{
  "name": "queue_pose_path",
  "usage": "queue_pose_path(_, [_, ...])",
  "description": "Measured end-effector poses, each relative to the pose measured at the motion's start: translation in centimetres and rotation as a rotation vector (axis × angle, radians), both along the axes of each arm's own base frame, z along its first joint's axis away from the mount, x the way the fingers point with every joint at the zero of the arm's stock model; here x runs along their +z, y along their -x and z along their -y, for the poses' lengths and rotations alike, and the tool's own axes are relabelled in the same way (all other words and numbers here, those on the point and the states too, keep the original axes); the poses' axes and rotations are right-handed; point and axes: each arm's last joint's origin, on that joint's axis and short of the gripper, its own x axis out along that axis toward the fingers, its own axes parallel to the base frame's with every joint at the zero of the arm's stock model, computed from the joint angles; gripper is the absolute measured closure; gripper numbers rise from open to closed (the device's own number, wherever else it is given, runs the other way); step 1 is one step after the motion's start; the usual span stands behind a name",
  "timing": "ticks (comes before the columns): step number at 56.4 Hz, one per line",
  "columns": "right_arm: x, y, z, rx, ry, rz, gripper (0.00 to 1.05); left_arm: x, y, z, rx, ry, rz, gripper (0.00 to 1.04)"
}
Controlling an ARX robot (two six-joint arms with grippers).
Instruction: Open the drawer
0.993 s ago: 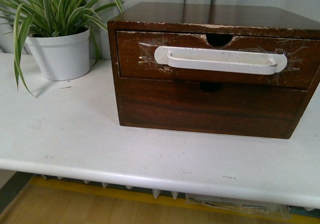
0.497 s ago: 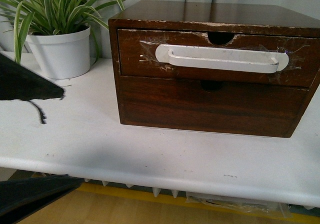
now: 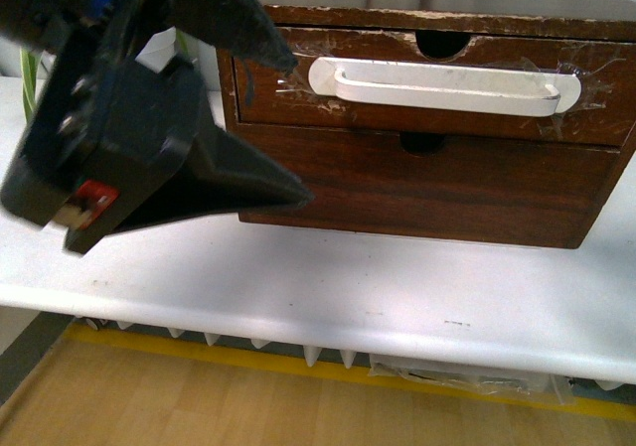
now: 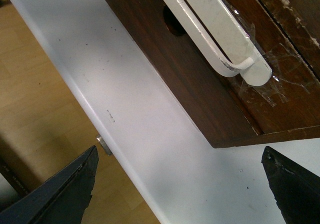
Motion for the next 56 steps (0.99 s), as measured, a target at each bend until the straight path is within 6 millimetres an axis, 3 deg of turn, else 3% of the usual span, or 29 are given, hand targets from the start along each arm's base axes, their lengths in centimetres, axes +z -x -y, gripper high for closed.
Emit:
queue_pose_path(10, [-0.3,-1.4,-0.4,0.051,0.028,-0.033,0.09,0.6,-2.9,2.8,-0.035,-0.041,0.000,0.06])
queue_pose_path(26, [-0.6,-3.6,-1.2,0.090,0.040,-0.061,0.09,0.5,-5.0,5.7,-0.057,-0.060,0.011,0.06])
queue_pose_path(43, [-1.0,-6.8,-2.3,0.134,0.032,-0.087,0.09,-0.3,-7.2,6.8,-0.034,-0.106,0.005,0.06])
queue_pose_path(56, [-1.7,-8.1,-3.3,0.166,0.023,-0.097,0.09,-1.3,-7.9,6.5,-0.022,-0.129,-0.016,0.06])
